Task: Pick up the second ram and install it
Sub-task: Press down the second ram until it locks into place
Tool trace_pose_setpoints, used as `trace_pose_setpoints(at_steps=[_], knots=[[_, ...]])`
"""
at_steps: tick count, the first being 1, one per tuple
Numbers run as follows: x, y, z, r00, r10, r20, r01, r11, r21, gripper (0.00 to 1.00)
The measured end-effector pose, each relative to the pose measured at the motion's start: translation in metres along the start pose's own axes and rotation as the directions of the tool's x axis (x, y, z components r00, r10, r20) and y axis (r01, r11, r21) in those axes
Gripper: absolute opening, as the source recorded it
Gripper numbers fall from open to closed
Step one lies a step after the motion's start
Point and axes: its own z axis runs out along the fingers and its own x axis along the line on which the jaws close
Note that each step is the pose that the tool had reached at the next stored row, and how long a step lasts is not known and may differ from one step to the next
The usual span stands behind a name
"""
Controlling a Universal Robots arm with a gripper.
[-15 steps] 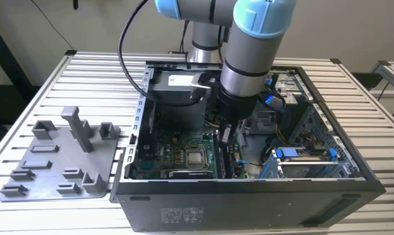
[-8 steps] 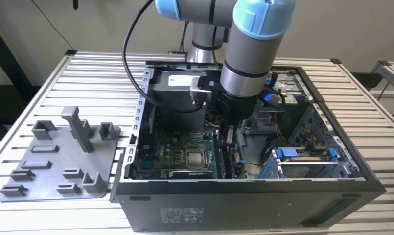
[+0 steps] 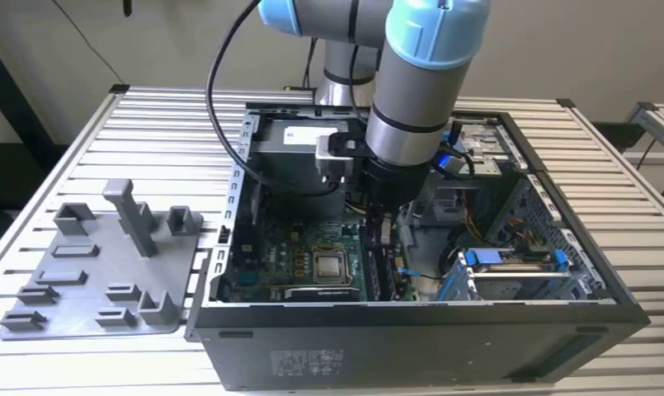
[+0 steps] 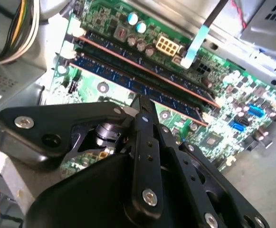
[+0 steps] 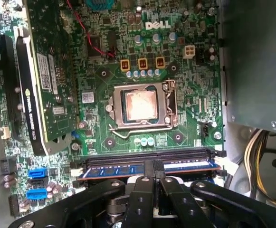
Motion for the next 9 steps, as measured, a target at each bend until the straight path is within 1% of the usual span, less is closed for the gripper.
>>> trace_pose_setpoints(at_steps=[3,4,6,9], knots=[[0.0,-0.0004,0.0,1.0,0.0,-0.0001,0.0,1.0,-0.0001,0.11],[-0.0001,-0.0016,0.0,1.0,0.0,-0.0001,0.0,1.0,-0.0002,0.11],[-0.0007,-0.0069,0.0001,1.0,0.0,-0.0004,0.0,1.0,-0.0026,0.11],[-0.0008,-0.0074,0.0023,1.0,-0.003,-0.0002,0.003,1.0,-0.0026,0.11]])
